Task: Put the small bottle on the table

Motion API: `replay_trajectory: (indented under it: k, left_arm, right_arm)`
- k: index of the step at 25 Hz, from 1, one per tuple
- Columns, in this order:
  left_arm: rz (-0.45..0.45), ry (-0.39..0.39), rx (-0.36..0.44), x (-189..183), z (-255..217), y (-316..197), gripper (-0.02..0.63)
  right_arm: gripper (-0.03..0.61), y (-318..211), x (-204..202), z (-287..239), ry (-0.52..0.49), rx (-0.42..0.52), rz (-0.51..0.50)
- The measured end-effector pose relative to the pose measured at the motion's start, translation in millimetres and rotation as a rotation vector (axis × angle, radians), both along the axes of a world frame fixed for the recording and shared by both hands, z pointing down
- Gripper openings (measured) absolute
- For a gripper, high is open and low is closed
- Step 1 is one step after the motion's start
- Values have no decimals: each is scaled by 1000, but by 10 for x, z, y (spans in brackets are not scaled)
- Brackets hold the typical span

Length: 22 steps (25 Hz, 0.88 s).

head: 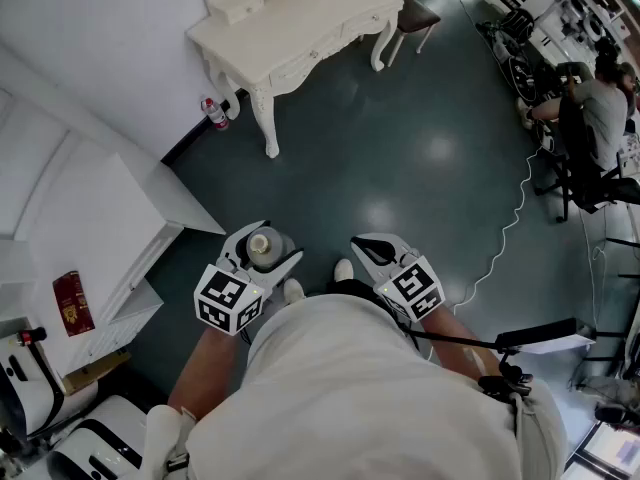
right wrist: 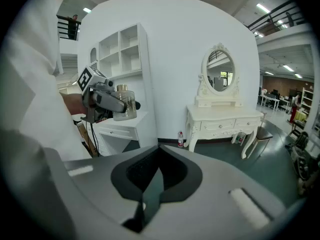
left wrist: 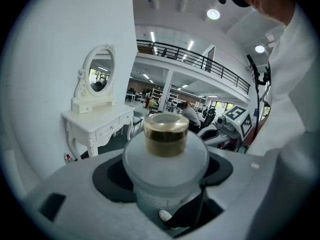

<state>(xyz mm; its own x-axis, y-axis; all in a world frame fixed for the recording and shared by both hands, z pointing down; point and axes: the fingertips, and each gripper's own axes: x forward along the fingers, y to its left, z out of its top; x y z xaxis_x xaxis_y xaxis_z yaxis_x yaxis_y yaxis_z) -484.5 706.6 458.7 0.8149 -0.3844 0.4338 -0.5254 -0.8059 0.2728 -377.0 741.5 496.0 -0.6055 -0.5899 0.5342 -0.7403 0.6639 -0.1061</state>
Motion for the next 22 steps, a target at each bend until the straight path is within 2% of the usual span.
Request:
replay_trajectory:
  k: [5,12,22]
  left_arm:
    - [11,10,6,512,-128,-132,339]
    - [31,-18,28,1125,-228,-268,339]
    - [16,-33,21,1935,-128,-473,339]
  right_arm:
    - [0,-147,410,-83,3,7,-3]
    - [0,-278,989,-76,-8,17,10]
    - [9,-400,1865,188,8,-20,17]
